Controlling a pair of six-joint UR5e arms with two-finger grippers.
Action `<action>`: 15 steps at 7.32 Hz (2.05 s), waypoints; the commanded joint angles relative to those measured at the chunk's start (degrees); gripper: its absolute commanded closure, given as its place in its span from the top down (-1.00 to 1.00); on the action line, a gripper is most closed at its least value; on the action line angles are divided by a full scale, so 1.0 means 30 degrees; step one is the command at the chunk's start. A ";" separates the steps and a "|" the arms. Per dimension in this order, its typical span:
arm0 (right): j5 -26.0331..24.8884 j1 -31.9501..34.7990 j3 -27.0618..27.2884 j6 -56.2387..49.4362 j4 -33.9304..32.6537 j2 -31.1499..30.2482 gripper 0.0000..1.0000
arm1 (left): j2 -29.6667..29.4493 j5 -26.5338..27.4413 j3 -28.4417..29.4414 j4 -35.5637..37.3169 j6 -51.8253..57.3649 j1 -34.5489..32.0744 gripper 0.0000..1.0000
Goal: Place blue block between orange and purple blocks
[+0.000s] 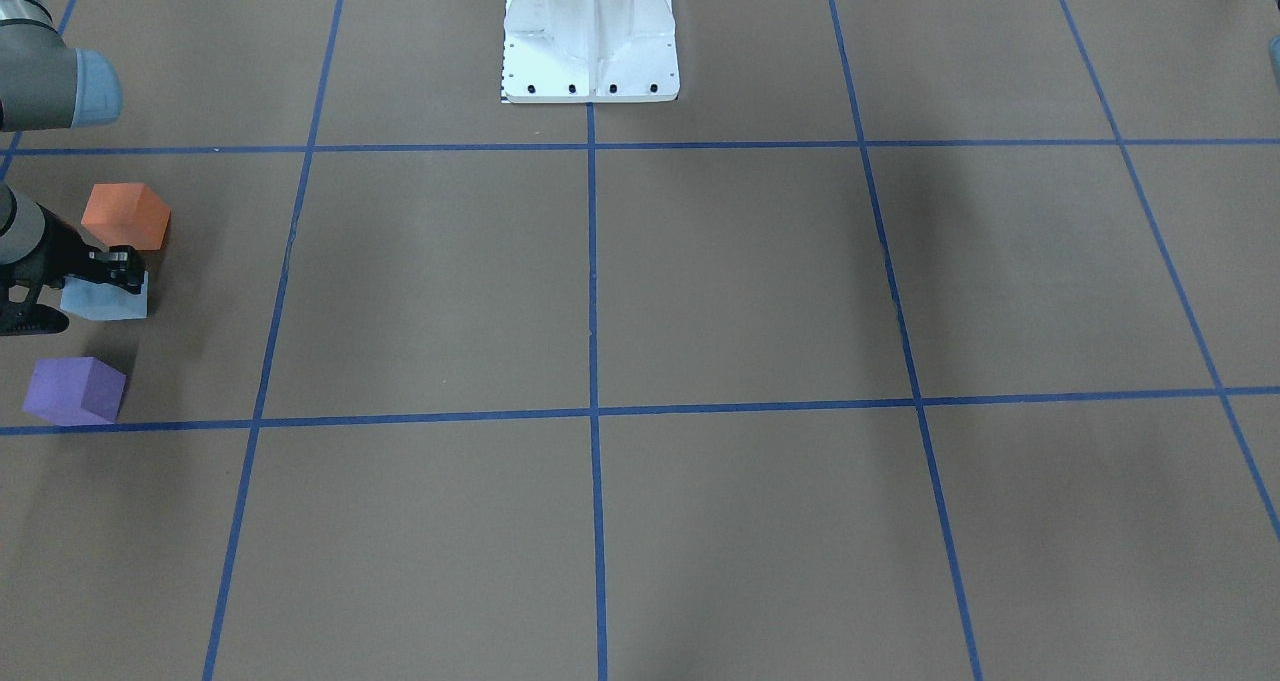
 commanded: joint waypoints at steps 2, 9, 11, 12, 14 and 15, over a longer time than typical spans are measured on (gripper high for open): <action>-0.0023 0.0018 -0.0431 -0.0023 0.0011 0.0023 0.42 | 0.0038 0.0001 0.0005 0.0000 0.0000 0.0000 1.00; 0.0965 0.5124 0.2586 -0.1388 -0.0311 -0.0475 1.00 | 0.0038 -0.0028 0.0123 0.0000 0.0087 0.0000 1.00; 0.1236 0.9023 0.2265 -0.9939 -0.3860 -0.0302 1.00 | 0.0067 -0.0028 0.0152 0.0000 0.0088 -0.0029 1.00; 0.1178 1.0318 0.2060 -1.2913 -0.5132 -0.0387 1.00 | 0.0068 -0.0028 0.0152 0.0000 0.0146 -0.0058 1.00; 0.2399 1.2171 0.1092 -1.4727 -0.4941 -0.1698 1.00 | 0.0564 -0.0028 0.0064 0.0000 0.0088 -0.0233 1.00; 0.2785 1.2437 0.1091 -1.4701 -0.4940 -0.1822 1.00 | 0.1117 -0.0057 -0.0110 -0.0029 0.0146 -0.0727 1.00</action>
